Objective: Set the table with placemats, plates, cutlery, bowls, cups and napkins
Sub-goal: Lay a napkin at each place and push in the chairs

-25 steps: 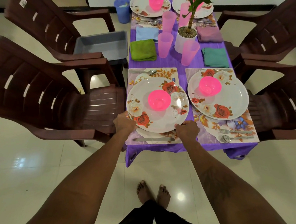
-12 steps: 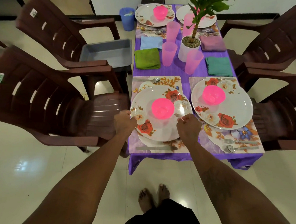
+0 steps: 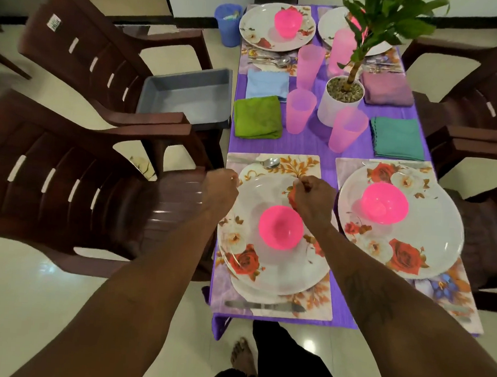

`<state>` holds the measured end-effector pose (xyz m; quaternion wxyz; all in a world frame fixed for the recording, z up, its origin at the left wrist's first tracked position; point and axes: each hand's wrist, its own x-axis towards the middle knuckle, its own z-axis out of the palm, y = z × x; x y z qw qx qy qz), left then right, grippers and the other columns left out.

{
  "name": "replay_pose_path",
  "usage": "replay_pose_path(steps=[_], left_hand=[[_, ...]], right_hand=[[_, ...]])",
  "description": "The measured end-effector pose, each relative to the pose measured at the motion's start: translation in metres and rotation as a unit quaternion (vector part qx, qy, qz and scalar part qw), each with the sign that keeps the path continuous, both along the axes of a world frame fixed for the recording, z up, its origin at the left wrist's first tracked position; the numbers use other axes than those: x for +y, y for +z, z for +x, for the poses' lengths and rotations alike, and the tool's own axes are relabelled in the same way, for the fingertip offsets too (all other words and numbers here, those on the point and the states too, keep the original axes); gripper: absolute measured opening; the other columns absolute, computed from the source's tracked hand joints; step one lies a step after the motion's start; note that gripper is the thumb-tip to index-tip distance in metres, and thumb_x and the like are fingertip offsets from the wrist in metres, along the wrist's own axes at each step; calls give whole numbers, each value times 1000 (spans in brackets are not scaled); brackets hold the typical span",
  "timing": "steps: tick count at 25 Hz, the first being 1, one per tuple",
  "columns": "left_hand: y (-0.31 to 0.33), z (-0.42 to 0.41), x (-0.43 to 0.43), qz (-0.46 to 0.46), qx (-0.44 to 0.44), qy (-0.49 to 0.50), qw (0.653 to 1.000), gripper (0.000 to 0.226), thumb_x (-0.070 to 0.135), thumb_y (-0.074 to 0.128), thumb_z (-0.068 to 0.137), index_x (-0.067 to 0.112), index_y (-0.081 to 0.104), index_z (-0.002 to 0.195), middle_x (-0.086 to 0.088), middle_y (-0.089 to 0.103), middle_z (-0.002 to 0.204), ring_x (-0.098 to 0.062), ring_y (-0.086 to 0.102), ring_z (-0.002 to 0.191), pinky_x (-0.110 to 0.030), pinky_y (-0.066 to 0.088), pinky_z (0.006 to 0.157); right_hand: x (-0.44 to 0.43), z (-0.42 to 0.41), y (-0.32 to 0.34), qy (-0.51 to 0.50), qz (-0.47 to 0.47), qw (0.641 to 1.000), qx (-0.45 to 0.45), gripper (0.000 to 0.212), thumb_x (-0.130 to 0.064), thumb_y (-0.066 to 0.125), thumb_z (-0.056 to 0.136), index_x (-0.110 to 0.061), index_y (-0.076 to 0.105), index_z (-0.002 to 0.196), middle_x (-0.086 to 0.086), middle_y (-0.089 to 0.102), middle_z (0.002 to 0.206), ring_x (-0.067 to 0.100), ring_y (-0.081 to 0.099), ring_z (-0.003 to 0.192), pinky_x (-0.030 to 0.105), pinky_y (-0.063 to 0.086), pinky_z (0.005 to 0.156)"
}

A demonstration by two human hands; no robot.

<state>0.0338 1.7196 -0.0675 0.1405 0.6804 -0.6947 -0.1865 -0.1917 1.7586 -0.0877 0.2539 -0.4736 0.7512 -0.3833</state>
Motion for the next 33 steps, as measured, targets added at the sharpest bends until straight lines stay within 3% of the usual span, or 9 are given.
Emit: replay_pose_path(steps=[3,6,9,11,13,17,19,28,33], left_hand=[[-15,-11,-37,-13,-34,-13,999,17,8,60,87,8,77,84,-16,74,84,-36,67,78,-37,47,67],[-36,-19,-64,-22,-23,-54,998,19,13,57,85,10,76,83,-13,72,82,-33,66,76,-39,52,66],[-53,-22,-84,-21,-81,-94,992,19,11,59,83,11,74,94,-9,71,89,-32,66,83,-41,53,70],[-54,-22,-91,-20,-100,-92,991,19,10,66,83,11,75,99,-10,71,95,-34,65,87,-43,56,70],[-50,-22,-94,-11,-121,-117,986,11,9,69,82,12,77,90,-11,71,91,-35,65,85,-43,56,68],[-47,-22,-107,28,-144,-128,981,13,11,69,88,16,80,93,-10,71,92,-34,66,90,-41,52,72],[-46,-22,-113,38,-129,-126,983,14,15,68,91,18,80,98,-9,72,97,-32,66,93,-40,53,75],[-51,-16,-107,-23,-70,-146,987,11,15,76,87,15,83,96,-11,76,90,-34,67,84,-40,55,71],[-59,2,-96,-50,-69,-199,976,28,31,58,87,19,83,86,-3,77,97,-29,68,89,-43,56,74]], right_hand=[[-45,5,-12,27,14,999,10,16,-22,63,88,-15,77,85,3,74,75,22,70,72,38,55,74],[-77,8,-19,54,32,997,34,23,-28,61,87,-15,79,95,5,77,90,26,71,88,35,53,83],[-96,7,-27,66,74,992,82,34,-43,66,87,-16,78,103,4,78,96,26,71,94,35,53,85],[-103,10,-31,76,112,986,95,39,-52,66,84,-20,79,102,0,78,94,25,71,94,38,56,85],[-108,14,-30,74,146,981,101,38,-56,63,81,-26,80,97,-4,79,94,24,72,93,39,58,84],[-117,23,-22,29,185,982,34,16,-38,70,80,-32,81,90,-11,78,89,18,72,90,35,59,83],[-120,25,-19,17,194,981,14,17,-32,68,80,-31,81,90,-12,78,87,16,72,87,34,60,81],[-113,21,-16,6,180,983,-22,19,-34,69,77,-31,79,93,-14,76,83,11,71,87,37,59,84],[-100,19,-19,28,181,983,11,17,-37,71,77,-32,79,90,-16,77,84,13,71,88,39,59,86]])
